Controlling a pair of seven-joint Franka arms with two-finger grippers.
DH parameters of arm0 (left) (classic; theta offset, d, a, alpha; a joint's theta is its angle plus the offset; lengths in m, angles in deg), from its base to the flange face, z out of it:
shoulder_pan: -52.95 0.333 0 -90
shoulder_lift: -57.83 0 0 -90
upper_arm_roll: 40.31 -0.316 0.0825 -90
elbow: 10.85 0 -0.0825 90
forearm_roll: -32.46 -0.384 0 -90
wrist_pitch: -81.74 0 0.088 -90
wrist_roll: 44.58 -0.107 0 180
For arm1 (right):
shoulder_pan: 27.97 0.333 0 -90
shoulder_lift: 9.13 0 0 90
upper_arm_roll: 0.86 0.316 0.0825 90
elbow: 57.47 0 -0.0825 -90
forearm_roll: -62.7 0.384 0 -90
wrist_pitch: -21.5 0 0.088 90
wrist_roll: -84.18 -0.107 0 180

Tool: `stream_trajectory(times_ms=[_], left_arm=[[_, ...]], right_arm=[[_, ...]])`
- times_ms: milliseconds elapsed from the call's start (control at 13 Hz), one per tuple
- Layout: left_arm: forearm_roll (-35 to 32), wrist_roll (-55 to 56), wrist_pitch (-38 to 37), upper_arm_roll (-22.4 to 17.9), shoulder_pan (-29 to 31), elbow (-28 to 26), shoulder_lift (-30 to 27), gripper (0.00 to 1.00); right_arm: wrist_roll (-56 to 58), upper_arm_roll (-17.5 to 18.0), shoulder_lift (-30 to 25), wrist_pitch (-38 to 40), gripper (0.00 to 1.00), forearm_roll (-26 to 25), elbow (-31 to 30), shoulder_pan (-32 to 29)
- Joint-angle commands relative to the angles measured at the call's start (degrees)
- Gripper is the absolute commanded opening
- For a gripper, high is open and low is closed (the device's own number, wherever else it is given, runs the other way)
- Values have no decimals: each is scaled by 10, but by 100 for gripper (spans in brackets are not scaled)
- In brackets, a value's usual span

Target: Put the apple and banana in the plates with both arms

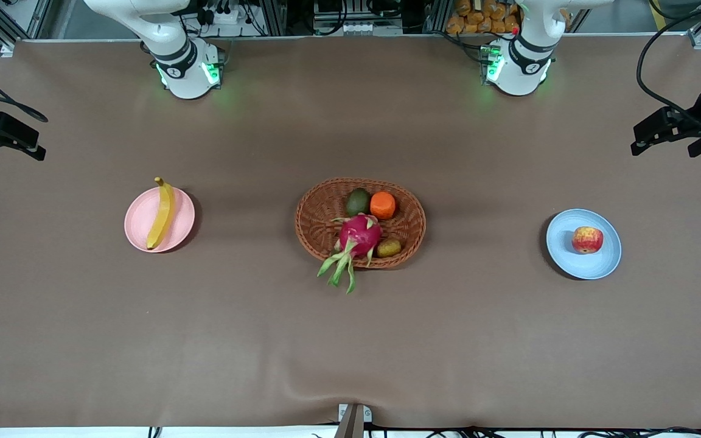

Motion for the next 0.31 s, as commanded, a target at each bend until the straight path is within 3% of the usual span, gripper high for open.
stream_trajectory(times_ms=[0,231], left_arm=[[4,8,-6,0,-2,13,8,100],[5,8,-6,0,-3,13,8,100]], right_arm=[[6,14,-16,-2,100,-15,-15,-8],[7,15,-15,-4,100,-12,-15,-7]])
